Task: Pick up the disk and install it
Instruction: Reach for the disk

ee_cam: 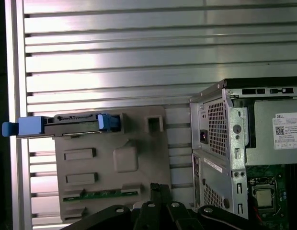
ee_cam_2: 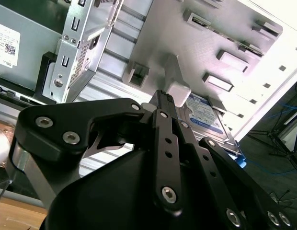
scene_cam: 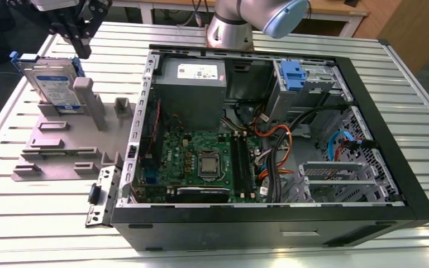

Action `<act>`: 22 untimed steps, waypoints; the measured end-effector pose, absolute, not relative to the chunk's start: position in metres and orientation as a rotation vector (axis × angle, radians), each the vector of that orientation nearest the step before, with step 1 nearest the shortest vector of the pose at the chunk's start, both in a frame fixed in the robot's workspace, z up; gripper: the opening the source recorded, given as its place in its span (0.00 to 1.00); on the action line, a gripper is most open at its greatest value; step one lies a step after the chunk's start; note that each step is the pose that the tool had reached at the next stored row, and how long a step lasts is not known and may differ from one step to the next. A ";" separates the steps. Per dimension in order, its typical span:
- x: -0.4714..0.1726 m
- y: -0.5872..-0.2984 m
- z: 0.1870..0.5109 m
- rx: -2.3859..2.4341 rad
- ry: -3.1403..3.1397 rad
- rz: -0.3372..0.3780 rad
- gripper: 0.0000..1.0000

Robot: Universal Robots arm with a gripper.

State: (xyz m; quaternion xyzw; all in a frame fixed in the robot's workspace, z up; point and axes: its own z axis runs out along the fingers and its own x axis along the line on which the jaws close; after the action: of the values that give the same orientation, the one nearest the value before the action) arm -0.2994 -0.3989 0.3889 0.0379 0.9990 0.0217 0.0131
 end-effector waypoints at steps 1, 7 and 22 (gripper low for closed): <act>-0.300 -0.399 0.389 0.118 3.112 0.068 0.11; -0.303 -0.399 0.389 0.118 3.112 0.068 0.11; -0.310 -0.399 0.388 0.118 3.112 0.068 0.11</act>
State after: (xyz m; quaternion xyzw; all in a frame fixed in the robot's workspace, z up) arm -0.3100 -0.3989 0.3879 0.0379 0.9990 0.0217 0.0131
